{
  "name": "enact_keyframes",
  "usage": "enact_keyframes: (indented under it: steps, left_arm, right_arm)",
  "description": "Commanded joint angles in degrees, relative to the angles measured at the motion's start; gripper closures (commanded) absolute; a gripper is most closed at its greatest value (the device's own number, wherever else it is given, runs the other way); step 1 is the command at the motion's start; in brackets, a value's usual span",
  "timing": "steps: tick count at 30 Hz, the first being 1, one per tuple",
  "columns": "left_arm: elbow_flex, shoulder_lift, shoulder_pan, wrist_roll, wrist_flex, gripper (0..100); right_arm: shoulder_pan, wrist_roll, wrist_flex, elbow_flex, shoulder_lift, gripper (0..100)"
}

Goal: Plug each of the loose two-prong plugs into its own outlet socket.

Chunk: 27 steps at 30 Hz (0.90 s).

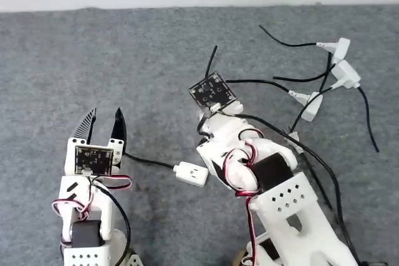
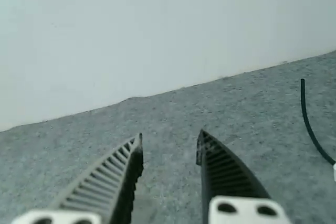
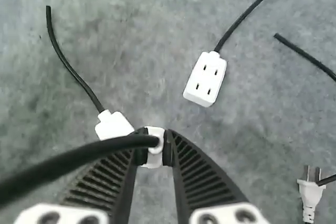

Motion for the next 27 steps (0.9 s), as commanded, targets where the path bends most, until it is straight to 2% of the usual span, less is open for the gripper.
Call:
enact_keyframes:
  steps: [1, 6, 11, 19, 27]
  left_arm:
    - [-0.48, -0.88, 0.09, 0.62, -2.02, 84]
    - [-0.48, -0.62, 0.09, 0.62, -1.93, 84]
    - [-0.48, -0.62, 0.09, 0.62, -1.93, 84]
    - [-0.48, -0.62, 0.09, 0.62, -1.93, 84]
    - [-0.48, -0.62, 0.09, 0.62, -1.93, 84]
  right_arm:
    - [-0.31, -2.9, -0.04, -0.7, 0.66, 99.1]
    - [-1.98, -7.82, 0.31, -0.62, 2.33, 99.1]
    - [-2.15, -19.16, -0.22, -0.62, 3.56, 99.1]
    - [-2.24, -29.71, -1.27, 3.16, 4.18, 99.1]
    - [-2.15, -30.24, -13.76, 13.54, 4.18, 99.1]
